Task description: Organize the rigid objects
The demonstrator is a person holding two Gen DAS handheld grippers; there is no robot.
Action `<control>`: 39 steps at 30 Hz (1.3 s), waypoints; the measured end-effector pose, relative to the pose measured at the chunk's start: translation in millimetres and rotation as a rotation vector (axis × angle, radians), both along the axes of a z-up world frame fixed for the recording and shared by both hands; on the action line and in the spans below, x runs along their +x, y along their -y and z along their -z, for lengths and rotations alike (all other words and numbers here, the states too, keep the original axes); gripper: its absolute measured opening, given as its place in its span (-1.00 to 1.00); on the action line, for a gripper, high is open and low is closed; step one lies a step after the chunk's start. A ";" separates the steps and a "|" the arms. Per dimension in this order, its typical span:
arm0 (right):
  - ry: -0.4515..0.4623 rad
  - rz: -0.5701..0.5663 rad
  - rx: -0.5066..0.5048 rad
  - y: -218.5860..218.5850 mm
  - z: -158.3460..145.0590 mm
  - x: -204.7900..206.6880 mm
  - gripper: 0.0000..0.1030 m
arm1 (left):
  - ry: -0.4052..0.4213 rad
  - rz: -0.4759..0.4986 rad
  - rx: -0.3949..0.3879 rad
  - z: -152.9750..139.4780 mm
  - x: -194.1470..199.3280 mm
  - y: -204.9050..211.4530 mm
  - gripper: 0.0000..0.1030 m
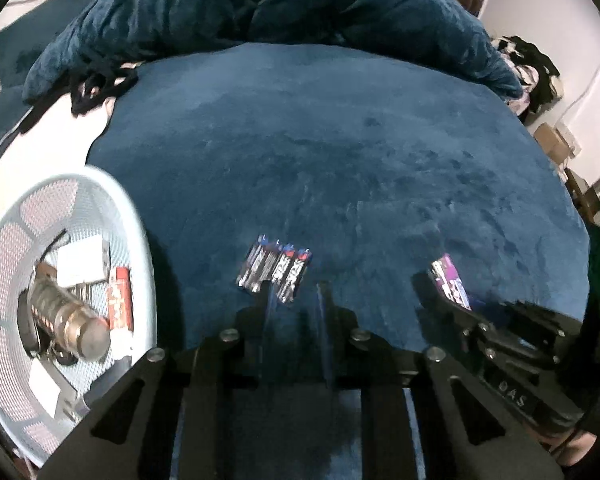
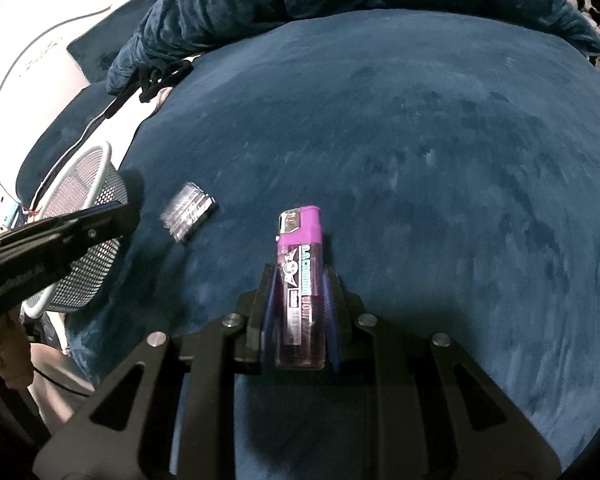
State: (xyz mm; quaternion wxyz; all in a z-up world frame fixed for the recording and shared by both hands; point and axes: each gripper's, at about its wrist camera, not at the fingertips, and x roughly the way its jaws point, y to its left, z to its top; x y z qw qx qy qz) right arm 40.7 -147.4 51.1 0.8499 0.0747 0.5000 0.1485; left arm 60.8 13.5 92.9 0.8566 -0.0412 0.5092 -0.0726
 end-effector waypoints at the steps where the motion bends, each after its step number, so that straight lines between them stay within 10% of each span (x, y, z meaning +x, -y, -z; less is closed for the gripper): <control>1: 0.001 0.002 -0.001 -0.5 0.1 -1.0 -0.57 | -0.010 -0.007 -0.005 2.0 -0.2 -0.5 -0.41; 9: -0.013 0.032 0.020 7.3 7.4 3.8 -0.57 | -0.057 -0.040 -0.006 19.0 5.7 11.9 0.31; 29: -0.035 0.051 0.162 30.5 11.2 20.0 -0.57 | -0.181 -0.640 -0.134 63.7 57.6 -7.2 0.41; 39: -0.052 0.056 0.170 30.6 13.1 22.0 -0.57 | -0.217 -0.422 -0.044 66.6 60.6 10.7 0.03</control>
